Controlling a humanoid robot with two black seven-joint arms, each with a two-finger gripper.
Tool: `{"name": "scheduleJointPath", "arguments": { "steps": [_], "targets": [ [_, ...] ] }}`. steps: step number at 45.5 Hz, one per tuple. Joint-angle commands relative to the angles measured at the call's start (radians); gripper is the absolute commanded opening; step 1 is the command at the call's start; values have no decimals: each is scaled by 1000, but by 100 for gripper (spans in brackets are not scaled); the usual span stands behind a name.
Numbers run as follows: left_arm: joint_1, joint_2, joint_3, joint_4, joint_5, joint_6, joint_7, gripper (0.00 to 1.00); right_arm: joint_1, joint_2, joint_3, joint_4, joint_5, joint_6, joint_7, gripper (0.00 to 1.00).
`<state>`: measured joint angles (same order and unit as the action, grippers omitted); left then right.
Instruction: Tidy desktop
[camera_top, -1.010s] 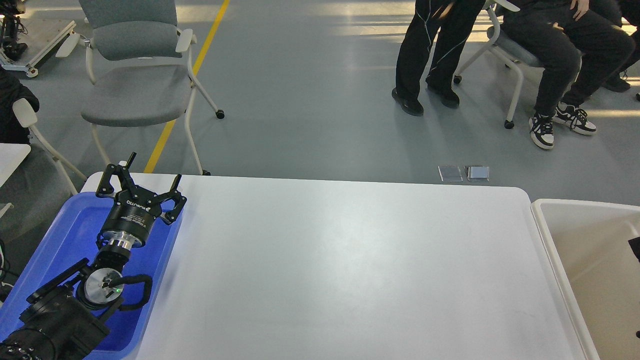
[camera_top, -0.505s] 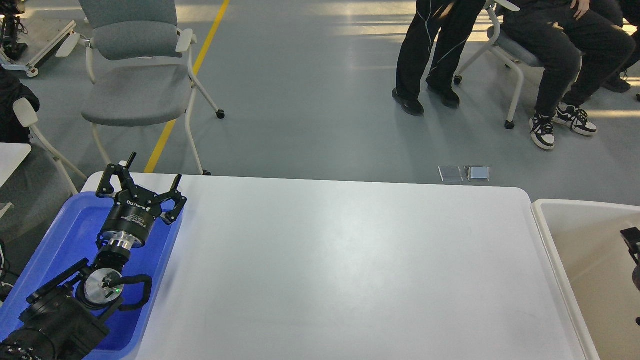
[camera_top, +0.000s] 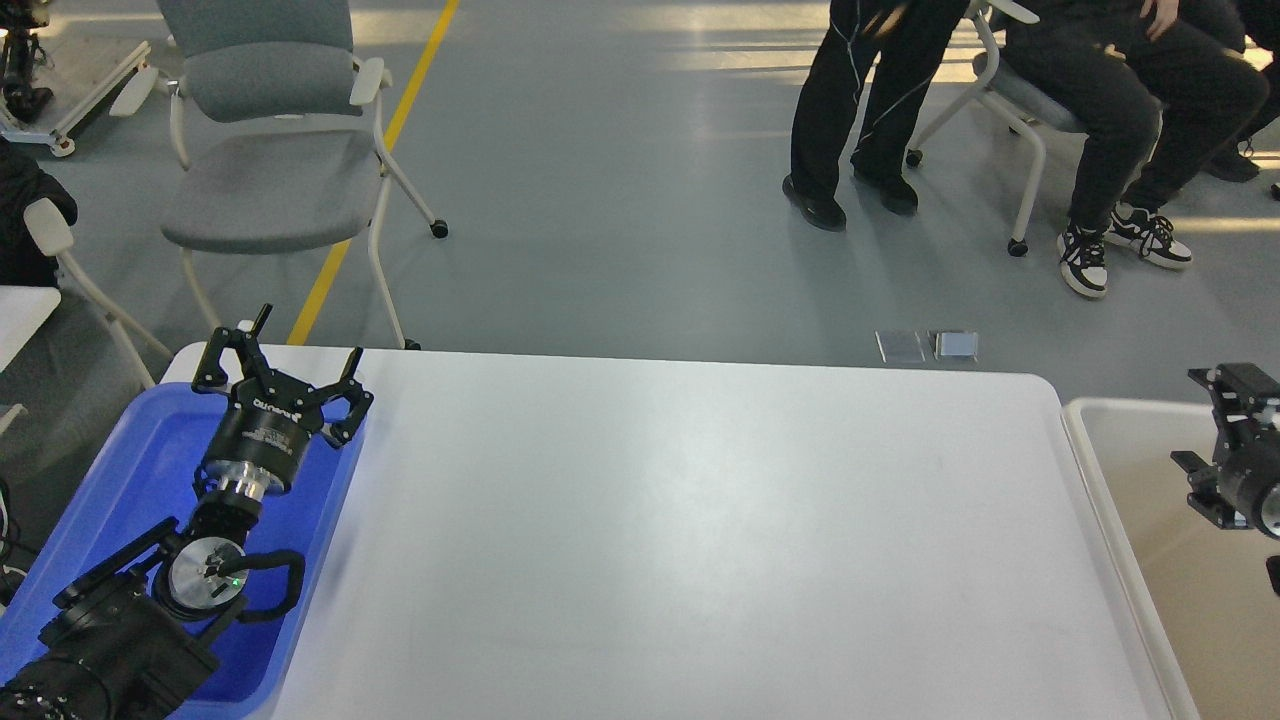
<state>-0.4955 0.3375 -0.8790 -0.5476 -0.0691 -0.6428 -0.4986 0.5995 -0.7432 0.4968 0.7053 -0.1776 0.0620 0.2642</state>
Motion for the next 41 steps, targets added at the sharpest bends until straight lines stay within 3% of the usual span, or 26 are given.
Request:
{"name": "scheduleJointPath", "arguments": {
  "steps": [1, 6, 17, 30, 37, 41],
  "targets": [
    [0, 0, 0, 0, 0, 0, 0, 100, -89, -24, 258, 284, 1, -5, 3, 100],
    [0, 0, 0, 0, 0, 0, 0, 100, -150, 33, 376, 333, -2, -30, 23, 100],
    [0, 0, 0, 0, 0, 0, 0, 100, -257, 214, 543, 347, -14, -116, 127, 100],
    [0, 0, 0, 0, 0, 0, 0, 100, -309, 378, 609, 364, -11, -117, 136, 100],
    [0, 0, 0, 0, 0, 0, 0, 100, -326, 407, 589, 359, -14, -111, 240, 100],
    [0, 0, 0, 0, 0, 0, 0, 100, -323, 407, 580, 353, -14, -108, 257, 100]
  ]
}}
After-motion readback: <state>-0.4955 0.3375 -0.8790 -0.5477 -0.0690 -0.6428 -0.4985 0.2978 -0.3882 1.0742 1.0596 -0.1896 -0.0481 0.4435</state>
